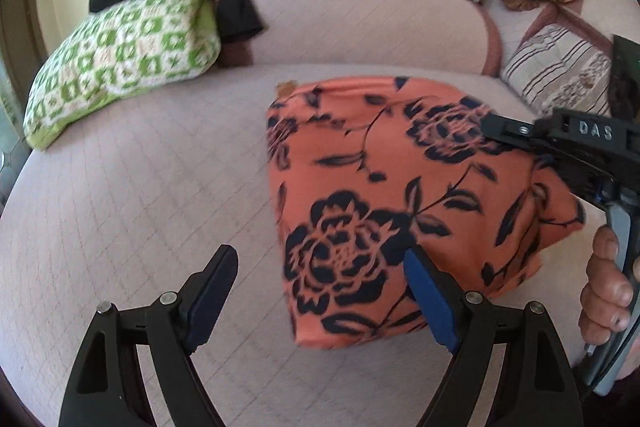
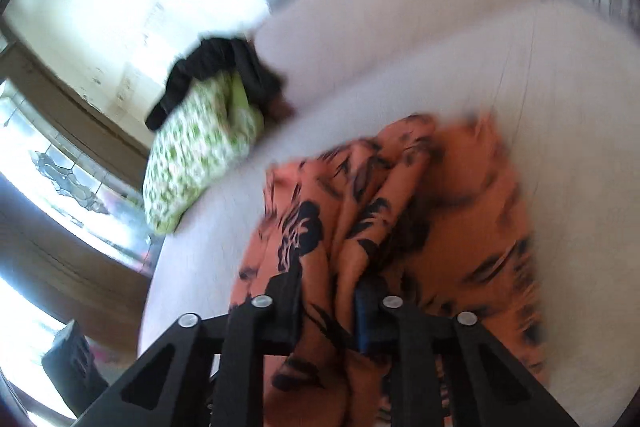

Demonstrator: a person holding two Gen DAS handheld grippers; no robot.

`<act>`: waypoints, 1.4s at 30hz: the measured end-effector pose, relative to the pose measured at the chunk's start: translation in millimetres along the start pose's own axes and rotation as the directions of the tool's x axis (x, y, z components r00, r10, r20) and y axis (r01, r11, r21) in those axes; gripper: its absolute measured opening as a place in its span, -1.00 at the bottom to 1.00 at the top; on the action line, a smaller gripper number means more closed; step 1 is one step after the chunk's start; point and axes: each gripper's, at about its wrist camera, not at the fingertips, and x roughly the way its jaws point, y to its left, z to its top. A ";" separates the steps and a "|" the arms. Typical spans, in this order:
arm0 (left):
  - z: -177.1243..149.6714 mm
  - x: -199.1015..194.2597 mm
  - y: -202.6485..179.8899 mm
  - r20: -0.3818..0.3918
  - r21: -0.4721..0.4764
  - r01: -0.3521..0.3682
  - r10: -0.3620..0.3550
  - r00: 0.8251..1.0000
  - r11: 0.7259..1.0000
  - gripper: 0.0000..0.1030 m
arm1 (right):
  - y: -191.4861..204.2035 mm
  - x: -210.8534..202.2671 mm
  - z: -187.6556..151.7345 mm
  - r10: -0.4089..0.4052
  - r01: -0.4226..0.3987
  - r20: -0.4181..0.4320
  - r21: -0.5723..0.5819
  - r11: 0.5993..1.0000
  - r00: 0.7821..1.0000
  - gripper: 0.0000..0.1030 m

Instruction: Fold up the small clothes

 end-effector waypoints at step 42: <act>-3.1 26.7 -19.7 -0.045 0.135 -0.068 0.075 0.996 0.988 0.66 | -44.0 3.3 -5.4 0.041 -0.020 -0.167 0.126 0.992 0.985 -0.87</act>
